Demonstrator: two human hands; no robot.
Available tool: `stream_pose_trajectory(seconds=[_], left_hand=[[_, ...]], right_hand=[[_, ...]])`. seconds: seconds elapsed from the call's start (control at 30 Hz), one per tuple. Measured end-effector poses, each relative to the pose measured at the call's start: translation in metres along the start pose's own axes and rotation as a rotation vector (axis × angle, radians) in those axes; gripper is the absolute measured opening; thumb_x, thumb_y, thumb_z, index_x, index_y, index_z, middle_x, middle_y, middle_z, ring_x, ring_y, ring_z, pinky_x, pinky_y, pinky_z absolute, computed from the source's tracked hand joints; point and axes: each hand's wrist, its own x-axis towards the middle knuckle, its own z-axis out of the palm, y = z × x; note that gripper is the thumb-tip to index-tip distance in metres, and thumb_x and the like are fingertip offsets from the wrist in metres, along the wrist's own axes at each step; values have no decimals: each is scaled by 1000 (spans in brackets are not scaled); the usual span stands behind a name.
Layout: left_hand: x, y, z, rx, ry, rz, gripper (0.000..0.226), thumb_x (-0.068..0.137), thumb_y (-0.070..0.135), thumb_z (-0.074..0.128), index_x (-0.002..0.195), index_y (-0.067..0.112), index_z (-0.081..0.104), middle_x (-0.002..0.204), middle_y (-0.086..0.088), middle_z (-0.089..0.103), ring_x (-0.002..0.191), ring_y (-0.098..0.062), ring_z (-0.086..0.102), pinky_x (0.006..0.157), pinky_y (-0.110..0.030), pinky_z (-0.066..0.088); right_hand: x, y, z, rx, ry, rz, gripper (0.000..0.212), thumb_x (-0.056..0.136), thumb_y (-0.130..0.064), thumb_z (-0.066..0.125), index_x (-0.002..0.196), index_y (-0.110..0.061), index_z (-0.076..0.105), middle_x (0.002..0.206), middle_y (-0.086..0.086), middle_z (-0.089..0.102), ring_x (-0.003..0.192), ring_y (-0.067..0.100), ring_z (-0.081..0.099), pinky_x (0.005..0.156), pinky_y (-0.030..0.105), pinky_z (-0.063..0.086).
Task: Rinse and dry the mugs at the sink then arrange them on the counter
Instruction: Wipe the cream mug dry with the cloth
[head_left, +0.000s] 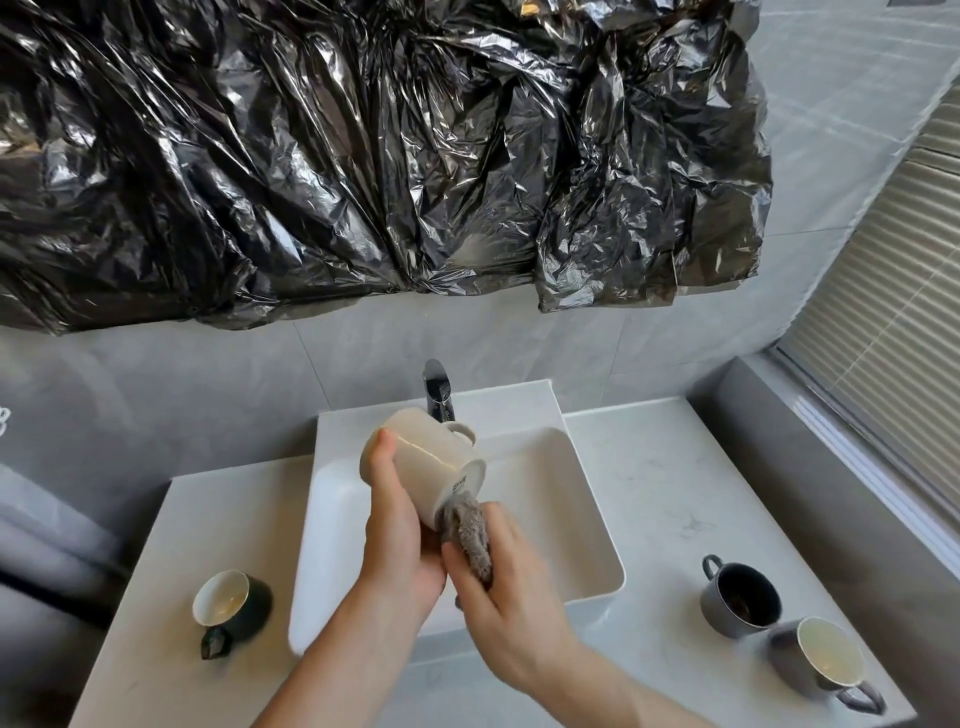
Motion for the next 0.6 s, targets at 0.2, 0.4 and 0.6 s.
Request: stream_pose_trajectory(seconds=[0.2,0.4,0.6], left_hand=[[0,-15,-18,14,-55,-96,77,89,73,50,119,8,77,109,-17,72,101,-36,66,92,-44,50],[-9,-35,-31,63,44,-148,81,76,71,70,122,5,74,122,-25,73,117,-43,70,108,-58,52],[-16,-27,-70,342,16,-9,55,79,56,77,117,16,74,113,-7,79,112,-26,71,97,-43,54]], right_hand=[[1,8,-14,101,-46,167,10,101,-27,55,92,-25,57,78,-1,72,65,17,65,59,33,50],[-8,13,9,838,87,685,26,108,-20,50,120,-11,71,110,14,79,107,32,75,102,53,56],[-30,48,17,485,-135,595,17,105,-19,52,107,-5,61,90,23,77,72,29,73,60,32,56]])
